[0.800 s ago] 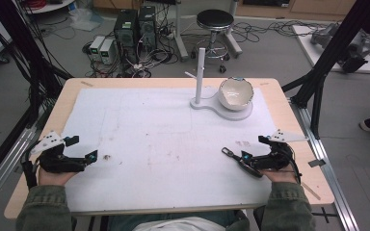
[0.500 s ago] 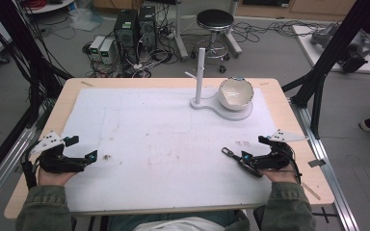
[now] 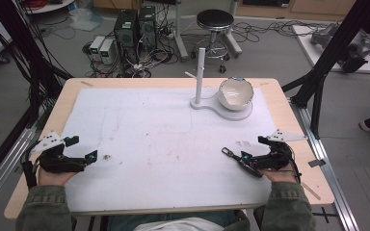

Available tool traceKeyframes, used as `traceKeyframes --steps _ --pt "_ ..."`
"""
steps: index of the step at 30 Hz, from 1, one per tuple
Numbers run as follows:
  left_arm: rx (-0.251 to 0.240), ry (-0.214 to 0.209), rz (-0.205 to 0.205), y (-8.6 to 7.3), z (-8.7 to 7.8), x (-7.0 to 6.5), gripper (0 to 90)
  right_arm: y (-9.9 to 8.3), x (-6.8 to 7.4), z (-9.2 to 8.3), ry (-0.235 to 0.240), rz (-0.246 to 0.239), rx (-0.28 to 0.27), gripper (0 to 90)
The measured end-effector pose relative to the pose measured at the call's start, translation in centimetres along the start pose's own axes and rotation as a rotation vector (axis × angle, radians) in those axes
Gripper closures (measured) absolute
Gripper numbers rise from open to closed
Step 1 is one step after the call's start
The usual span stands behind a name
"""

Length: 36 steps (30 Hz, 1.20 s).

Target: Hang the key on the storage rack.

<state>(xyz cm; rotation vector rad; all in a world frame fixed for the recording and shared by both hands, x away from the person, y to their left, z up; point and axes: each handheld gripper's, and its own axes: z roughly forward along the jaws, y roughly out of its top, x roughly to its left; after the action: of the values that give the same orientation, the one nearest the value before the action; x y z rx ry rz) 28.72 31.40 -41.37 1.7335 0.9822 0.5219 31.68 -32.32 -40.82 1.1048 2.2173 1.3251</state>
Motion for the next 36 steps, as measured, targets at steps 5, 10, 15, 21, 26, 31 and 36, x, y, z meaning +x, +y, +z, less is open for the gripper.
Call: traceKeyframes --steps 5,10,15,21,26,31,36 --pt "0.0 0.0 -0.001 0.0 0.0 0.1 1.8 0.0 0.0 0.1 0.003 -0.004 0.003 0.6" --pt "-0.002 0.003 -0.008 0.0 0.1 0.3 1.8 0.5 0.7 0.6 0.002 -0.033 0.027 0.6" --pt "0.002 0.006 -0.004 0.0 0.0 0.2 1.8 0.8 1.2 1.2 0.006 -0.065 0.072 0.6" --pt "0.006 0.005 -0.006 0.0 0.1 0.2 1.8 1.2 1.6 1.9 0.026 -0.084 0.108 0.6" --pt "0.007 0.004 -0.007 0.0 0.1 0.3 1.8 1.5 1.8 2.9 0.044 -0.101 0.17 0.6" --pt "0.007 0.004 -0.006 0.0 0.1 0.2 1.8 1.9 2.4 4.3 0.052 -0.154 0.266 0.6" --pt "0.01 0.002 -0.006 0.0 0.1 0.2 1.8 2.2 2.7 5.6 0.067 -0.185 0.362 0.6"
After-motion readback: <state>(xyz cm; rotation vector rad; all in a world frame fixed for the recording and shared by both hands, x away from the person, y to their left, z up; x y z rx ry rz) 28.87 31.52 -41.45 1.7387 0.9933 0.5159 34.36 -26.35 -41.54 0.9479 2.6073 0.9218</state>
